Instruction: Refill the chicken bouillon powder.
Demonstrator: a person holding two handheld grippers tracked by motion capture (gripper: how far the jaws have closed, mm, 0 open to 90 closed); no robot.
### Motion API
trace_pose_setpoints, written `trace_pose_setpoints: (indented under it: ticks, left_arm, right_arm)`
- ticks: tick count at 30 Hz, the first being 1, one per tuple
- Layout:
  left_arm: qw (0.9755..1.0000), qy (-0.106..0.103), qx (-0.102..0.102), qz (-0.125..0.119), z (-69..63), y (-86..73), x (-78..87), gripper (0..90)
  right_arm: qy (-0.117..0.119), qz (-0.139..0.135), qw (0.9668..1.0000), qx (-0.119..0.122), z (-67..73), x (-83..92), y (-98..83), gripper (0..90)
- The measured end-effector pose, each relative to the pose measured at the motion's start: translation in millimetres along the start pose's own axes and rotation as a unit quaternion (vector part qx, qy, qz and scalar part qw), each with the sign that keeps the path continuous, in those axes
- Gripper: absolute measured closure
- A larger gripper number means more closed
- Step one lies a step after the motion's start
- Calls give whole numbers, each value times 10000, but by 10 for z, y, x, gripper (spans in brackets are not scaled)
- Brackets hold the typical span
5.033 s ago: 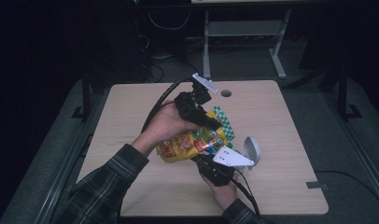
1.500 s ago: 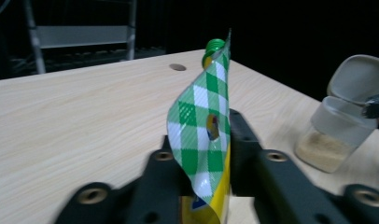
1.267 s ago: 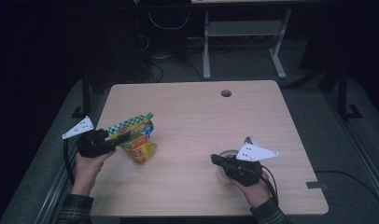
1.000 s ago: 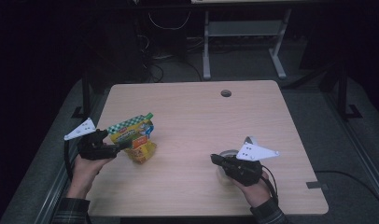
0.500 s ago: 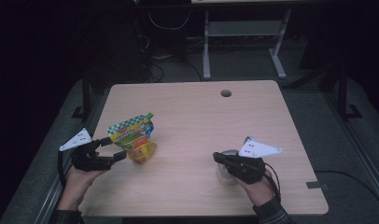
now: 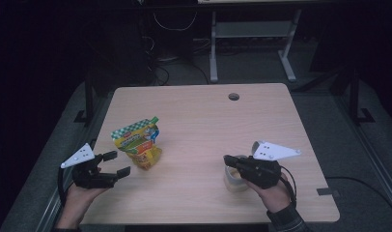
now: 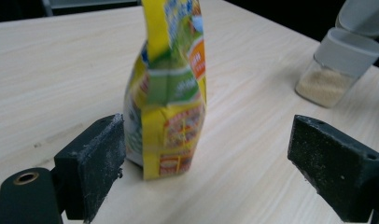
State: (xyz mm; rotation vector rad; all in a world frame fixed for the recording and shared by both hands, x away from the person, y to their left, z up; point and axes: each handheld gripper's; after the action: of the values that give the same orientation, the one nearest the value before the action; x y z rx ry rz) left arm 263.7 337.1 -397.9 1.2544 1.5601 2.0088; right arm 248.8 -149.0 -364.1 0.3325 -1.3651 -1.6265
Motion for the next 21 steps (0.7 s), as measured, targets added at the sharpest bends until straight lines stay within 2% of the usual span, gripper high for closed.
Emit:
trace_pose_setpoints:
  ticks: [9, 12, 16, 21]
  left_arm:
    - [9999, -72, 23, 147, -118, -136, -2, 110]
    - [9998, -69, 30, 203, -124, -185, 15, 110]
    - [9998, -68, 61, 160, -131, -225, 45, 111]
    - [9998, -96, 49, 153, -123, -252, 60, 110]
  right_arm:
    - [20, -235, 9997, 48, -37, 203, 178, 900]
    - [-44, -369, 9993, 33, -69, 299, 245, 900]
    - [-165, -584, 9981, -33, -127, 430, 313, 900]
    - [-403, -750, 9963, -139, -263, 561, 344, 900]
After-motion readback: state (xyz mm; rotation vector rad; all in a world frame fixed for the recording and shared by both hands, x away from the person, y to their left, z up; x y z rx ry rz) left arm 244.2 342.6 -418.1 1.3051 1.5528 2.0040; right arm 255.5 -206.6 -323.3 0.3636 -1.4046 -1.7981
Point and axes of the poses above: each handheld gripper's, and its own axes: x roughly backward along the jaws, y roughly out of its top, z roughly to its left, and after that the axes turned 12 degrees about -x, right-handed
